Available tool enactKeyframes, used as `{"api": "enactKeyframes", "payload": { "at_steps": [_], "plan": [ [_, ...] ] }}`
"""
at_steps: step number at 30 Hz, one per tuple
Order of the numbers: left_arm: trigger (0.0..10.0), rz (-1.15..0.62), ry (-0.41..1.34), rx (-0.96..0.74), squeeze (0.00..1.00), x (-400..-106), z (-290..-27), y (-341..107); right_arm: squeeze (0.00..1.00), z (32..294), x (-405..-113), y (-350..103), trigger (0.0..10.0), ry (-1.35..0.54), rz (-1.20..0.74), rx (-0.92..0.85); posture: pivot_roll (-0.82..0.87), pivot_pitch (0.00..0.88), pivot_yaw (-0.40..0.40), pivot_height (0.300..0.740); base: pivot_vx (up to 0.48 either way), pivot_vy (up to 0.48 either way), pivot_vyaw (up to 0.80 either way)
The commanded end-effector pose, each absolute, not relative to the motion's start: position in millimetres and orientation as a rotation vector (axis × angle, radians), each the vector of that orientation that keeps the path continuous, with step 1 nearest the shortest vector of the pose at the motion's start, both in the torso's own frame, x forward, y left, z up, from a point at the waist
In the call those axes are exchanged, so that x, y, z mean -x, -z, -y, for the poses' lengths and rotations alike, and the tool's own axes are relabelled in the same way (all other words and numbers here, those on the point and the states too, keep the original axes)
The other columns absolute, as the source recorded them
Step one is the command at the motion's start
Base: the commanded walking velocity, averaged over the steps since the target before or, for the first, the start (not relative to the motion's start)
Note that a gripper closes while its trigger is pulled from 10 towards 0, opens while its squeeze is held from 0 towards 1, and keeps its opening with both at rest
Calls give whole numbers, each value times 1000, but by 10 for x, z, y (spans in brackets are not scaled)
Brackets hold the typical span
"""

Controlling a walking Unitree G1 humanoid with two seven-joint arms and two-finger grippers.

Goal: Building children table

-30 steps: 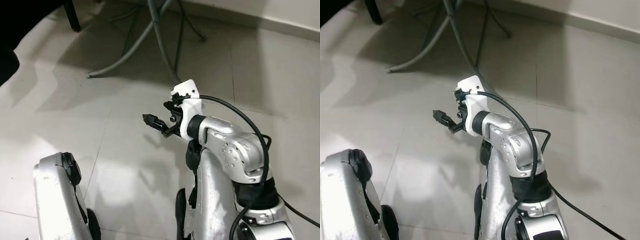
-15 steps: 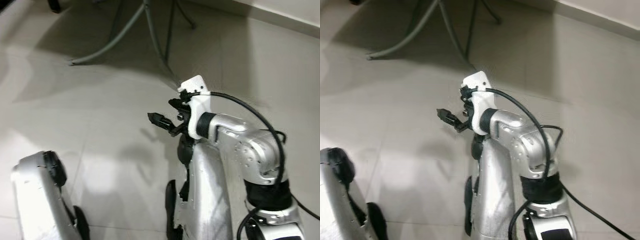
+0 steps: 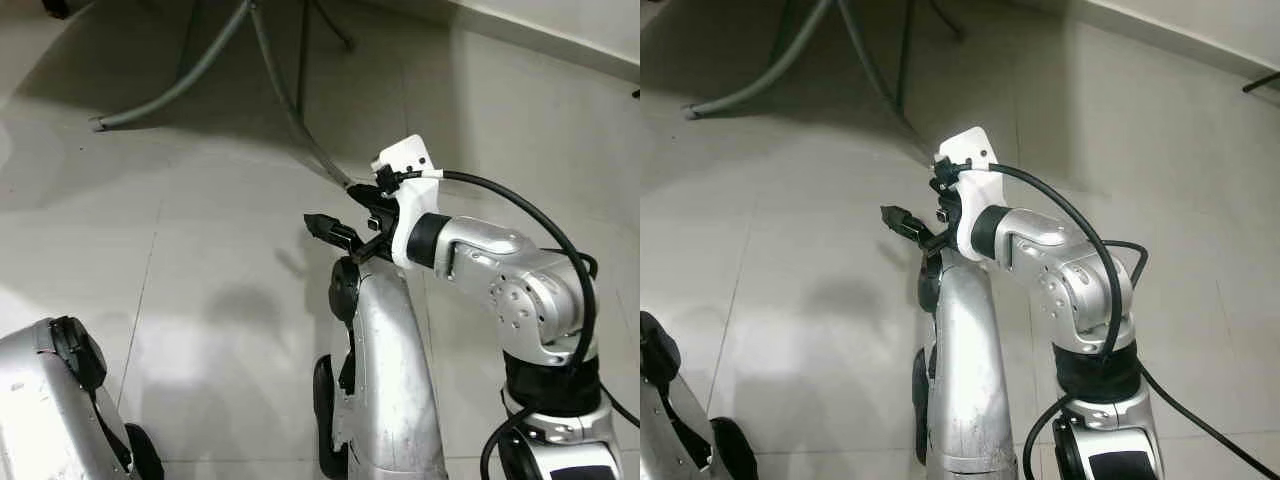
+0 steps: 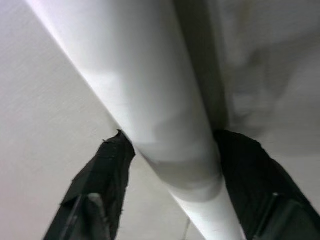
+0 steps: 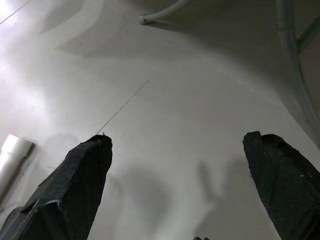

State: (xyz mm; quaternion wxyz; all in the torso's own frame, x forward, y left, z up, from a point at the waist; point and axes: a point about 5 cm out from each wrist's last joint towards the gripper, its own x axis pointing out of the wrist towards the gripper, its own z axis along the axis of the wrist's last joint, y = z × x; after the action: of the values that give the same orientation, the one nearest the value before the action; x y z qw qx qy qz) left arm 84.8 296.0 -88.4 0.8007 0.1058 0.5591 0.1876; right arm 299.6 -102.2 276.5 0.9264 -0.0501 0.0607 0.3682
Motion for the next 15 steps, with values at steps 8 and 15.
{"api": "enactKeyframes", "payload": {
  "at_steps": [8, 15],
  "plan": [
    [0, -1228, -450, -219, 0, -740, -2813, 967, 0, 1069, -2976, -2780, 10000, -747, -119, 86, -508, 489, -337, 300, 0, 0, 0],
    [0, -1214, -486, -230, 0, -747, -2896, 935, 0, 1061, -2976, -2773, 10000, -739, -115, 64, -484, 474, -315, 300, 0, 0, 0]
  ]
}}
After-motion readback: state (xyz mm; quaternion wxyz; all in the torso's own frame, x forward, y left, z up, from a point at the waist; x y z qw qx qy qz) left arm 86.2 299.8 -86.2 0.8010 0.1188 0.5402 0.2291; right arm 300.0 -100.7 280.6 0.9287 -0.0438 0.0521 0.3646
